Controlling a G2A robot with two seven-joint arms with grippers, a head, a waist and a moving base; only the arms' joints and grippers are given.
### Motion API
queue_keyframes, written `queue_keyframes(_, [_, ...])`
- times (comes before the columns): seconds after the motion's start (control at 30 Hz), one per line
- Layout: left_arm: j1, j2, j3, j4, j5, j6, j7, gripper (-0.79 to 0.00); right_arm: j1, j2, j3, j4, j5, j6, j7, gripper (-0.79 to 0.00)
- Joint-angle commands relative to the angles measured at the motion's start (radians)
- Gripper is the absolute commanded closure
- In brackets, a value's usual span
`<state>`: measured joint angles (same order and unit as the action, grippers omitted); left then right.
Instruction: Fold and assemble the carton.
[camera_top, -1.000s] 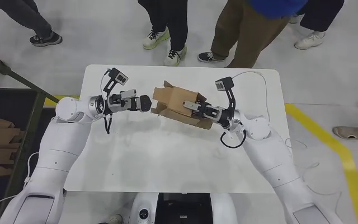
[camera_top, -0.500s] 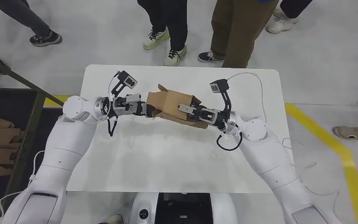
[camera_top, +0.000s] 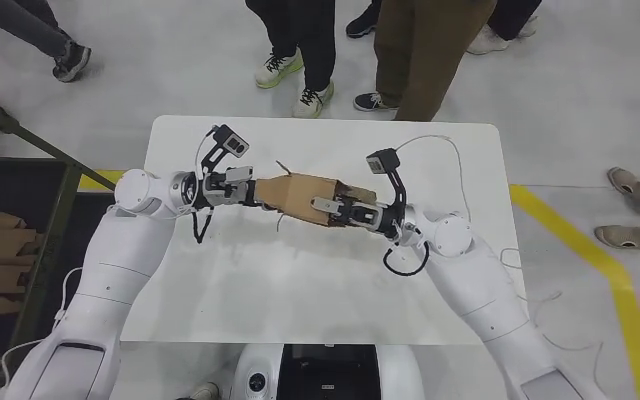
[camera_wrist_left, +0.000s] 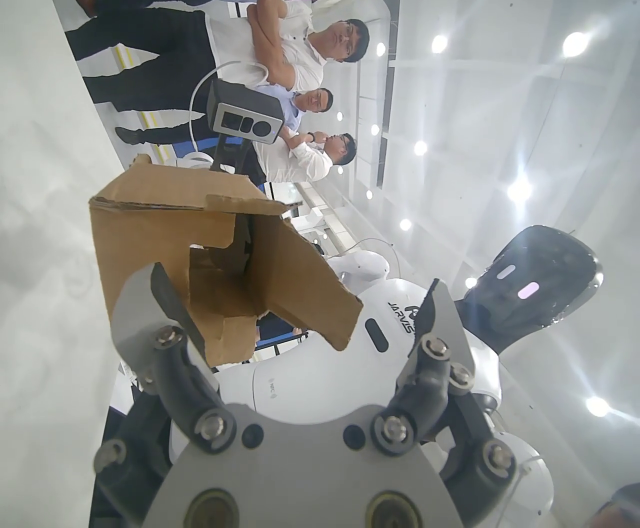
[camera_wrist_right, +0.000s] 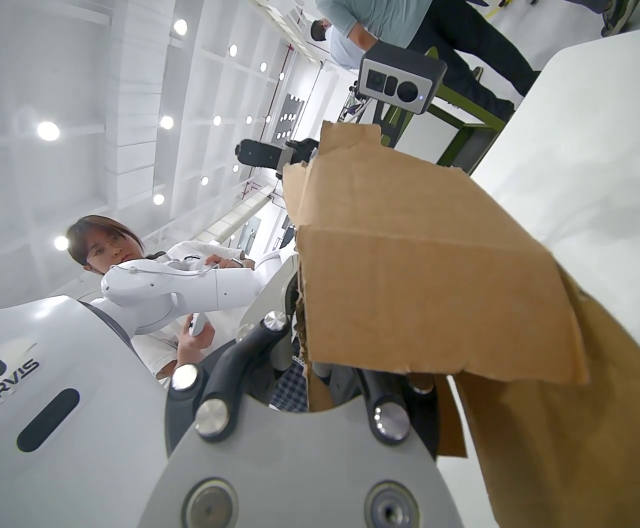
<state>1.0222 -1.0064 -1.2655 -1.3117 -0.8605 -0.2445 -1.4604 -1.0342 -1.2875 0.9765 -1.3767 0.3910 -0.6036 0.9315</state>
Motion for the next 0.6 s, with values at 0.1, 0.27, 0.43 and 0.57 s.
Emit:
queue_keyframes(0.1, [-0.003,-0.002,0.002,-0.005,0.005,-0.002,0.003,-0.785,0.0,-0.002,-0.012,-0.003,0.003,0.004,0.006,0.0])
queue_keyframes(0.27, [-0.01,-0.005,0.007,-0.004,0.011,-0.003,0.002,-0.785,0.0,-0.004,-0.019,0.003,0.009,0.004,0.006,0.0])
queue_keyframes(0.43, [-0.015,-0.007,0.009,-0.001,0.016,-0.003,0.002,-0.785,0.004,-0.006,-0.019,0.015,0.016,0.001,-0.007,0.0])
queue_keyframes(0.57, [-0.019,-0.008,0.007,0.007,0.02,0.0,0.001,-0.785,0.009,-0.006,-0.015,0.027,0.02,0.0,-0.012,0.0])
